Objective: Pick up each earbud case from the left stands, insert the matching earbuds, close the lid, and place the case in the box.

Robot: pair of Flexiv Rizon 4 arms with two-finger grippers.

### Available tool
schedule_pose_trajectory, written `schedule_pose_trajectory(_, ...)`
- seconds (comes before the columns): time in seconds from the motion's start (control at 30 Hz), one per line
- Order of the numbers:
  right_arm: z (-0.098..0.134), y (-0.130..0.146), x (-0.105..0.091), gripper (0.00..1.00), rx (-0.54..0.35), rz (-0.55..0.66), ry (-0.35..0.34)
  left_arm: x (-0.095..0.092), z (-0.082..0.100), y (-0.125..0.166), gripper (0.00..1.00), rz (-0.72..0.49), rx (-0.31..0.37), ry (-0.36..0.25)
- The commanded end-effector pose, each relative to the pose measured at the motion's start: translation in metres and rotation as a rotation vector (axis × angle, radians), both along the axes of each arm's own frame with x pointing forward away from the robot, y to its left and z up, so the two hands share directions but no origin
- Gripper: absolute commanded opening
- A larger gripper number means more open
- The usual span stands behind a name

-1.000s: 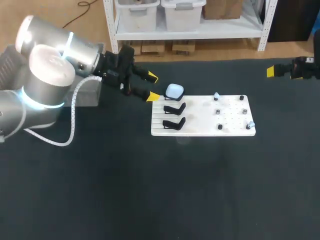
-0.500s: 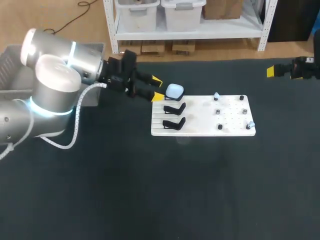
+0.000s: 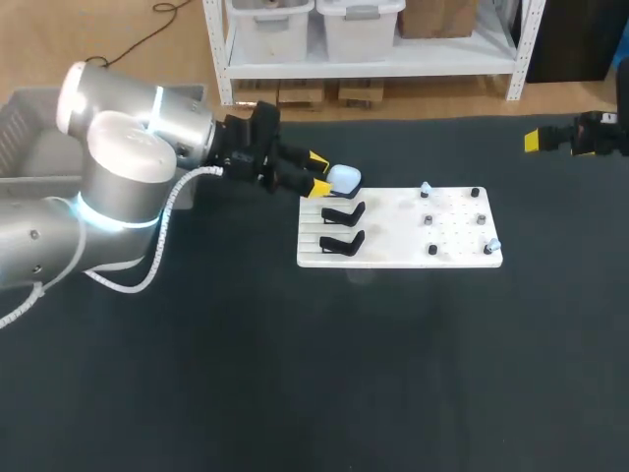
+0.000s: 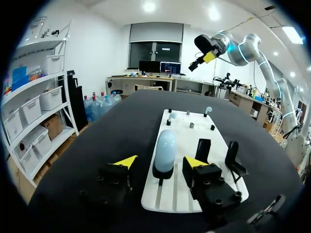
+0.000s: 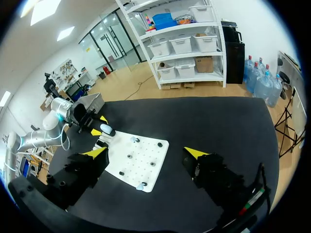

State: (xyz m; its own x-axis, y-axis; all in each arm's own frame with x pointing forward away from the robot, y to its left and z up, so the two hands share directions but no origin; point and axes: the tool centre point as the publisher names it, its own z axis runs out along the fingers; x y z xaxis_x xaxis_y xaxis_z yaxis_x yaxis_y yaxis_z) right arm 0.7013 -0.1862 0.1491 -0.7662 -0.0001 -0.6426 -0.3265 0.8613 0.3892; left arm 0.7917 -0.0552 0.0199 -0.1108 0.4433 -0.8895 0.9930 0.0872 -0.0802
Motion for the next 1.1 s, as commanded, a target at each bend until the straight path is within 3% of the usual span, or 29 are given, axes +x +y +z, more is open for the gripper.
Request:
schedule_pose_trajectory(0.03,0.0,0.0,0.0,1.0,-0.002,-0.001,0.0,0.005,-0.003,-0.002,0.56,-0.01,-0.01,0.003)
schedule_pose_trajectory(0.4,0.0,0.0,0.0,1.0,-0.002,-0.001,0.0,-0.001,-0.007,-0.007,0.59,-0.034,-0.031,-0.011)
schedule_pose_trajectory(1.1,0.0,0.0,0.0,1.0,-0.002,-0.001,0.0,0.0,-0.006,-0.016,0.46,-0.082,-0.07,-0.056)
